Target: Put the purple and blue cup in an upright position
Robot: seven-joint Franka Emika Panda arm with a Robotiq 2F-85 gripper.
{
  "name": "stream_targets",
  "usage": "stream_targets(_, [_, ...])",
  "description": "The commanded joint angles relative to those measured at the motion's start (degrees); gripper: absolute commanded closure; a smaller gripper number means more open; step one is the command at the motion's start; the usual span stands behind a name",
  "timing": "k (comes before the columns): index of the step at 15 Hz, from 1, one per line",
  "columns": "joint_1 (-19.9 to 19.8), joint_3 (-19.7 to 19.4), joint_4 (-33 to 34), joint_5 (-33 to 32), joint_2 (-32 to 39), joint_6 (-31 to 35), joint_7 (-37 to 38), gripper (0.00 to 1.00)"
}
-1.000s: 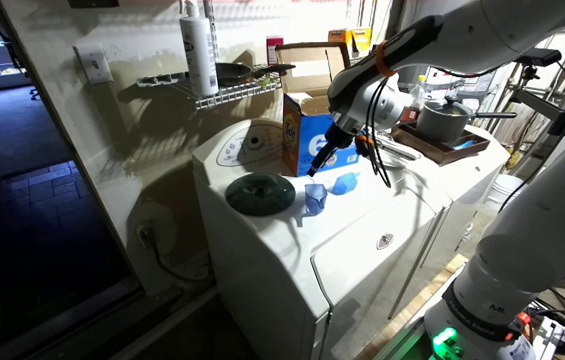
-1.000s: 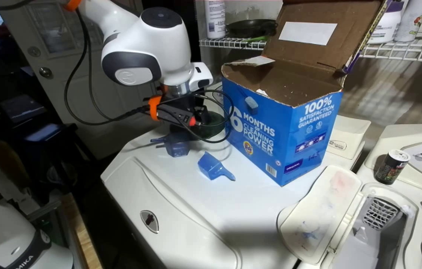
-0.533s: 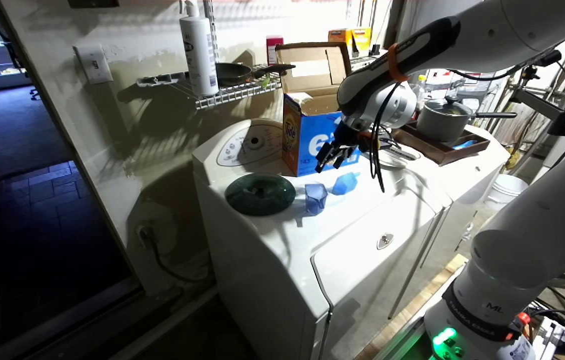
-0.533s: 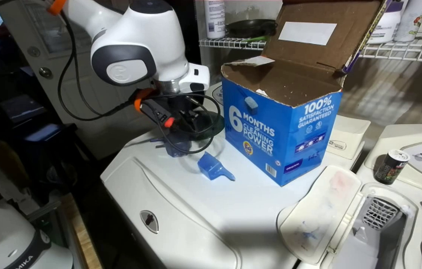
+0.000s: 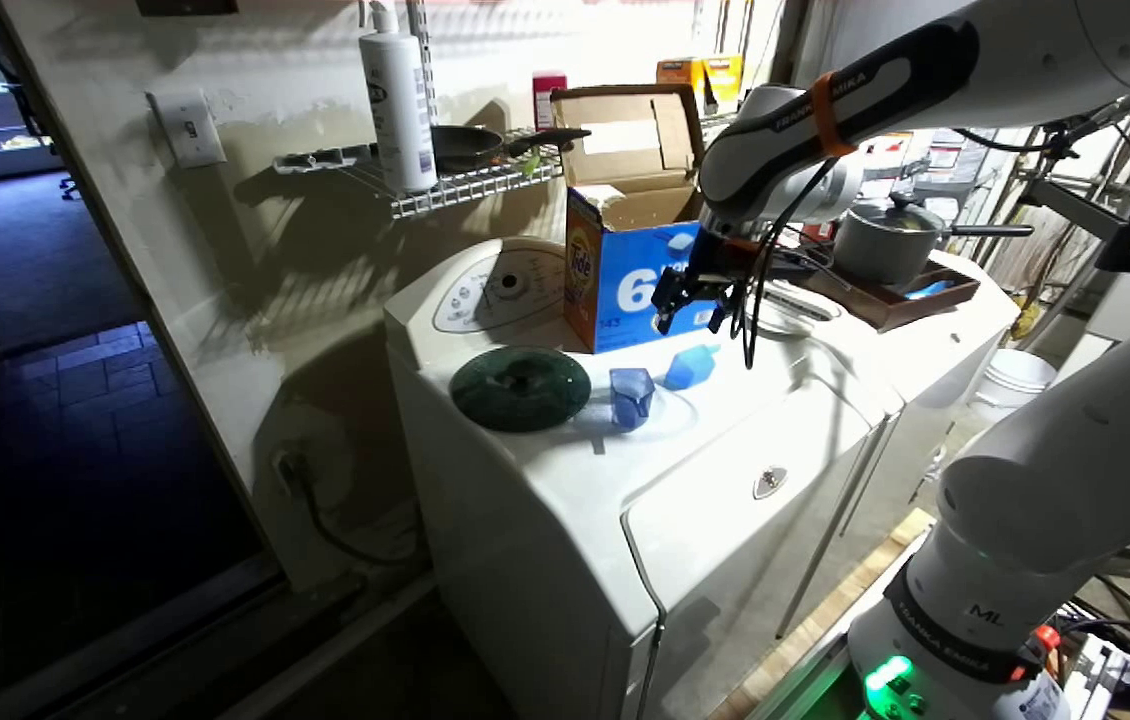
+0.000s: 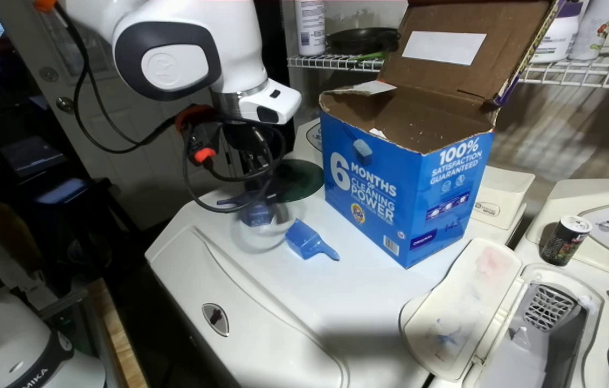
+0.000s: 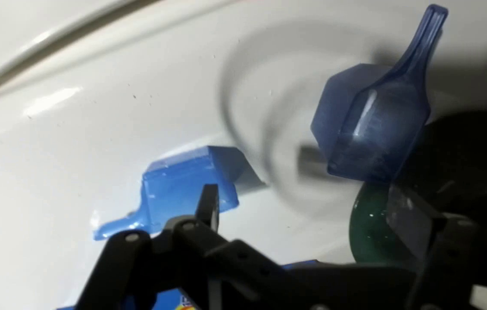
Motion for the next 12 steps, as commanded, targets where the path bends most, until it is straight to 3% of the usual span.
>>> stream_targets(1, [-1.98, -0.83, 3.31, -4.93, -0.02, -7.51, 9.31, 0.00])
stream_targets(8, [-5.40, -0.79, 7.35, -14.13, 3.39, -10.89, 21.42, 0.00])
stream_targets(12, [-5.68, -1.72, 8.93, -16.85, 7.46, -10.69, 22.97, 0.00])
